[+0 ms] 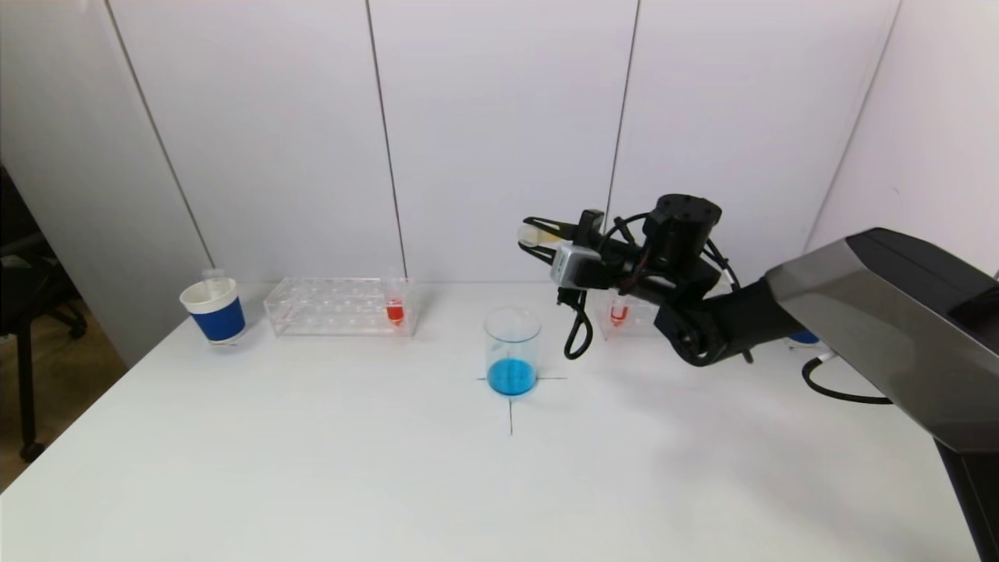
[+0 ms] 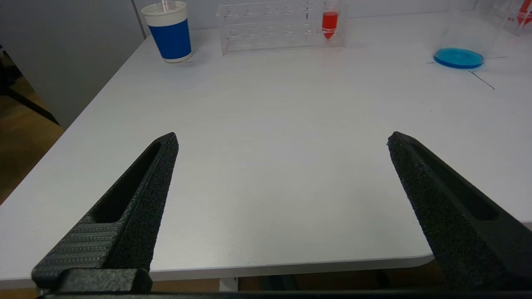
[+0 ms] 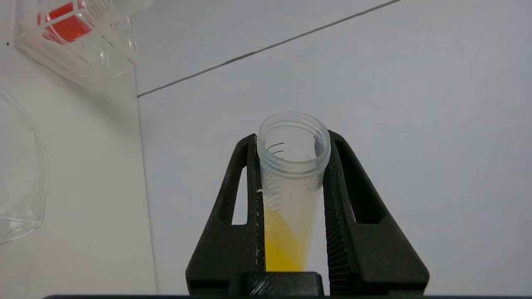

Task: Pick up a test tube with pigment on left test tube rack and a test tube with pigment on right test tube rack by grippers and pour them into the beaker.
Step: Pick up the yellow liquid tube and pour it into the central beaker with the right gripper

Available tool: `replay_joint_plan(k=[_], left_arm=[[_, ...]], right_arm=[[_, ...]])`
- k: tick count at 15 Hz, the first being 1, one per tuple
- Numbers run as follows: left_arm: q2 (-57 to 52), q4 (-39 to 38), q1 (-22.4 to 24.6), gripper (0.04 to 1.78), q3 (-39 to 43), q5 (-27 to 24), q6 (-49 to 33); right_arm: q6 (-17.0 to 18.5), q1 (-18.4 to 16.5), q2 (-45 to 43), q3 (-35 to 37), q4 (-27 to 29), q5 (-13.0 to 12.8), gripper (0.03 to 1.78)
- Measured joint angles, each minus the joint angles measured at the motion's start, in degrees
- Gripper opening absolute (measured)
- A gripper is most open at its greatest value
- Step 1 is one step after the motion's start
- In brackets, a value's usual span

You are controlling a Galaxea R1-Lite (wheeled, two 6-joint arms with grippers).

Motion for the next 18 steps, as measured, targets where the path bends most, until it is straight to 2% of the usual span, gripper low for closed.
replay_joint_plan(k=[3,8,13,18], left_arm=[[0.0,0.0,0.0,1.76,0.0,0.02,0.0],[0.0,0.0,0.0,1.76,0.0,0.0,0.0],[0.0,0.0,0.0,1.76,0.0,0.0,0.0],[0.0,0.0,0.0,1.76,0.0,0.0,0.0]], right_arm=[[-3.3,-0.27,-0.18,1.38,-0.11,0.8,0.47],[-4.79,-0.4,-0.18,2.45,-0.12,2.71,0.47],[-9.09,-0.13,-0.35,3.63,-0.67,5.12,0.47],[-11.08,0.76,-0.16,4.24,-0.74,6.73,0.47]])
